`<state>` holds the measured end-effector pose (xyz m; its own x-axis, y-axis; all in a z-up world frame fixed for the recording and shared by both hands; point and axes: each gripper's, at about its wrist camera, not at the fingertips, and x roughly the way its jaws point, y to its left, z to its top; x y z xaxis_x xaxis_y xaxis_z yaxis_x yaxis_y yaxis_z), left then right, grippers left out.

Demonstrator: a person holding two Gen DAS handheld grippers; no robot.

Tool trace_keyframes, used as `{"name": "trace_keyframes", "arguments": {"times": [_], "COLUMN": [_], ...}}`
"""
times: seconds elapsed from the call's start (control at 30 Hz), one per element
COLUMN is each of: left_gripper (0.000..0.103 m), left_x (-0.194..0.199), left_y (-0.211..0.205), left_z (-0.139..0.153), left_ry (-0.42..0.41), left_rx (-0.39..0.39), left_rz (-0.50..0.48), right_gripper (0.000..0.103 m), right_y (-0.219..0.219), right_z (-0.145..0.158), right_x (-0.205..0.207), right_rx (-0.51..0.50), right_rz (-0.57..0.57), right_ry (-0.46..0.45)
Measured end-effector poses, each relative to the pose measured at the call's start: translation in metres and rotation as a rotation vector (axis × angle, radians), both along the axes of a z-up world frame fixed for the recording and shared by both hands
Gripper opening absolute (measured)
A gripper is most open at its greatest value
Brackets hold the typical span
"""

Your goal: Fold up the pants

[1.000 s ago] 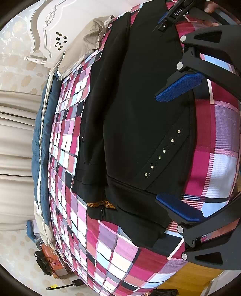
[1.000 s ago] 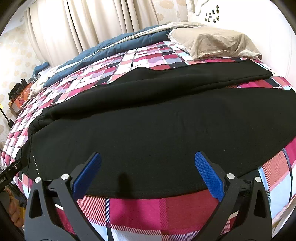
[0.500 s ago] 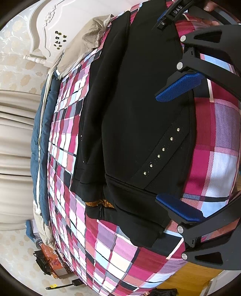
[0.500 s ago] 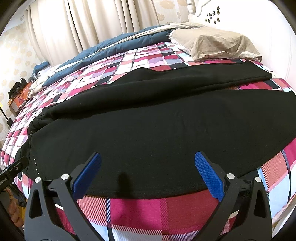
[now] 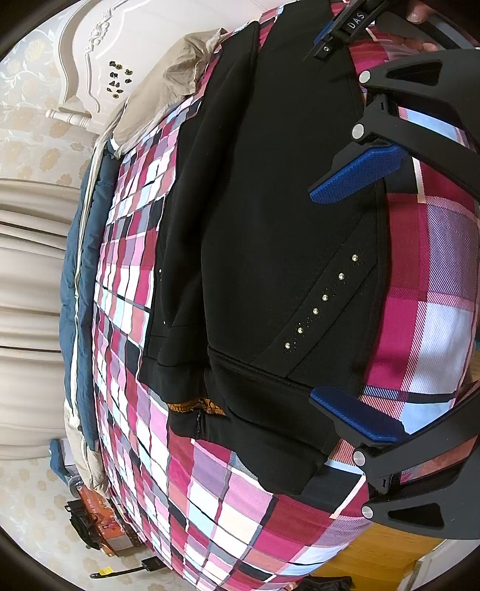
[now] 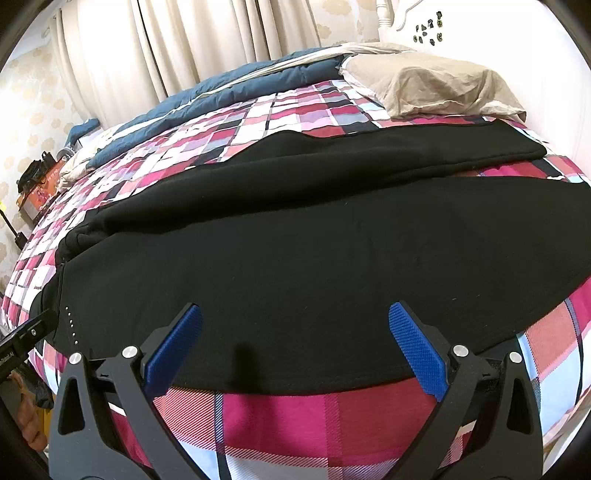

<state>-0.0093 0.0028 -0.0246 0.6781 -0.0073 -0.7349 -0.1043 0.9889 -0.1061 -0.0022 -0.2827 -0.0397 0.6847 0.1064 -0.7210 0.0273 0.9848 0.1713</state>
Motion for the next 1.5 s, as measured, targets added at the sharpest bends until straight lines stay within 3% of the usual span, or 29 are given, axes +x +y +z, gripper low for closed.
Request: {"name": "trace_keyframes", "arguments": {"times": [0.6,0.67,0.77,0.93,1.2,1.33,1.5], "left_gripper": [0.099,0.099,0.099,0.099,0.099,0.099,0.099], "left_x": [0.001,0.004,0.012,0.028,0.098,0.146,0.196], "left_y": [0.002,0.004,0.018,0.049,0.115,0.155,0.191], "left_z": [-0.004,-0.004,-0.003,0.015,0.045,0.036,0.007], "left_ry": [0.008,0.022,0.066,0.052,0.025,0.064,0.151], "left_rx": [-0.008,-0.049,-0.186,-0.266,-0.303,-0.294,-0.384], "left_rz": [-0.004,-0.014,-0.095,-0.121,-0.17,-0.16,-0.162], "right_gripper": [0.101,0.101,0.101,0.101,0.101,0.101,0.101], "right_y": [0.005,0.005,0.005,0.009,0.025,0.036,0.052], "right_z": [-0.003,-0.003,-0.003,0.005,0.024,0.032,0.03], "right_x": [0.002,0.003,0.003,0.012,0.041,0.057,0.076], "right_rx": [0.002,0.001,0.0,0.005,0.028,0.039,0.036], "right_rz": [0.012,0.015,0.017,0.038,0.115,0.158,0.213], "right_ry": [0.011,0.013,0.012,0.001,-0.015,-0.023,-0.007]}}
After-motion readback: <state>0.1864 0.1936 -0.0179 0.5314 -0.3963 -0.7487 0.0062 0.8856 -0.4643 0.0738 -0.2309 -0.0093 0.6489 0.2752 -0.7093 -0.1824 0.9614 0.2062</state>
